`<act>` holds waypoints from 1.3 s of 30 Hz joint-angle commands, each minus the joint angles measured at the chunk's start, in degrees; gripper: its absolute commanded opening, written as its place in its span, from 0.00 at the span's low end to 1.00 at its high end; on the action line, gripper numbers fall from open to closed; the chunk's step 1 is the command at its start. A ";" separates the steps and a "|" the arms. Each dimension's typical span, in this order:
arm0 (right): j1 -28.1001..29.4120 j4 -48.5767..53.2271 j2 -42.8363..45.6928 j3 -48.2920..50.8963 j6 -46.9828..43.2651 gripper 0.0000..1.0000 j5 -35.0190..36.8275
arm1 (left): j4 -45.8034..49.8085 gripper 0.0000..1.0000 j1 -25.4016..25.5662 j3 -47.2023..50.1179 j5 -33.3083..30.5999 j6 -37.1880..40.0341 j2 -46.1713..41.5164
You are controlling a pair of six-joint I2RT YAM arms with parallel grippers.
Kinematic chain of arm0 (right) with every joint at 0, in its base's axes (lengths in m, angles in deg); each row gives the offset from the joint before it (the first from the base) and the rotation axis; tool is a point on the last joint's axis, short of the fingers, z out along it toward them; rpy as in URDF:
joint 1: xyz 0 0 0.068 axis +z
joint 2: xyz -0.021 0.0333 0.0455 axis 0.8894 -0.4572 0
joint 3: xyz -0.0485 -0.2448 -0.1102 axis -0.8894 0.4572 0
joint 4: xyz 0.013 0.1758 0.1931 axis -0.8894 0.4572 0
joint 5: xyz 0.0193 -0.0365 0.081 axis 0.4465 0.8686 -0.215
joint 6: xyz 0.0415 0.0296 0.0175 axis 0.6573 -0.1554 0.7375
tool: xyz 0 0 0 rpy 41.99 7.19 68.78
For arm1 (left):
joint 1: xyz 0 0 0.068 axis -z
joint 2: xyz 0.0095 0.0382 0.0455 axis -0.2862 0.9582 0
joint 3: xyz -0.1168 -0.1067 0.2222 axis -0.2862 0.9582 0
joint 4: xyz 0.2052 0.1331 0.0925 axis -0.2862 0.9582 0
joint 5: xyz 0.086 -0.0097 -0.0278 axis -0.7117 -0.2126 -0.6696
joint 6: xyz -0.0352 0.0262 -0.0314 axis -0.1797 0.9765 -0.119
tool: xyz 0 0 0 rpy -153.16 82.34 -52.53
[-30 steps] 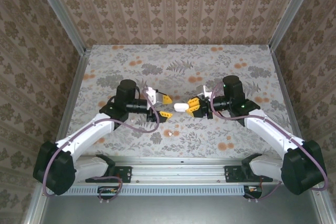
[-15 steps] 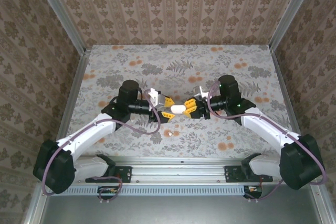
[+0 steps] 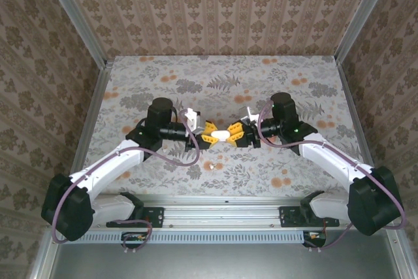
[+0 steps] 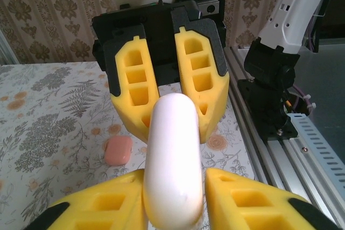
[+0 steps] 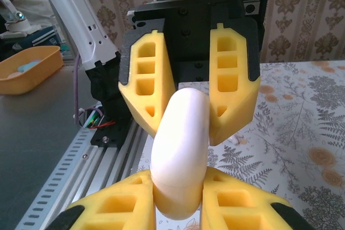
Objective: Insert the wireless bluetooth earbuds into the charging case
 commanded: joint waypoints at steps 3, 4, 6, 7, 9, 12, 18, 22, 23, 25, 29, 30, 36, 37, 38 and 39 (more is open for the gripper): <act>0.27 -0.81 -0.36 -1.85 0.11 0.22 -1.66 | 1.32 0.23 -0.10 -1.74 1.06 1.57 0.17; 0.24 -0.79 -0.39 -1.91 -0.02 0.22 -1.66 | 1.32 0.22 -0.08 -1.80 0.96 1.48 0.25; 0.26 -0.73 -0.50 -1.99 -0.21 0.22 -1.66 | 1.62 0.20 -0.26 -2.04 0.95 0.92 0.42; 0.23 -0.70 -0.50 -2.00 -0.30 0.22 -1.66 | 2.02 0.19 -0.34 -2.26 0.95 0.81 0.51; 0.23 -0.37 -0.59 -2.08 -0.62 0.22 -1.40 | 3.20 0.17 -0.43 -2.78 0.78 0.86 0.70; 0.23 0.75 -0.63 -2.29 -1.34 0.23 -0.97 | 4.95 0.14 -0.61 -3.47 -0.18 1.58 0.76; 0.23 5.00 0.98 -3.08 -2.24 0.34 1.98 | 10.56 0.10 -1.05 -5.17 -1.58 5.21 0.79; 0.10 14.03 3.32 -5.42 -5.75 0.41 6.17 | 13.76 0.08 -1.14 -6.05 -2.77 7.51 1.05; 0.14 16.33 3.99 -6.05 -6.90 0.44 7.68 | 14.56 0.08 -1.14 -6.34 -3.35 8.23 1.06; 0.30 19.73 5.06 -7.32 -8.27 0.46 11.00 | 16.37 0.07 -1.14 -6.87 -4.44 9.43 1.14; 2.41 25.63 5.66 -10.53 -10.78 0.52 18.86 | 19.64 0.07 -1.07 -7.99 -6.72 12.07 0.88; 3.04 26.52 5.46 -11.06 -11.24 0.53 20.16 | 20.27 0.07 -1.05 -8.14 -7.02 12.64 0.79; 5.69 28.59 2.91 -14.00 -12.81 0.57 22.83 | 21.77 0.07 -0.97 -8.55 -7.57 14.08 0.70; 6.06 28.96 2.37 -14.53 -13.16 0.57 22.94 | 21.79 0.07 -0.88 -8.55 -7.57 14.07 0.70; 6.32 29.44 1.61 -15.10 -13.48 0.58 22.95 | 21.77 0.07 -0.79 -8.51 -7.48 14.06 0.70; 6.61 30.06 0.87 -15.75 -13.70 0.58 22.87 | 21.79 0.07 -0.70 -8.41 -7.48 14.13 0.65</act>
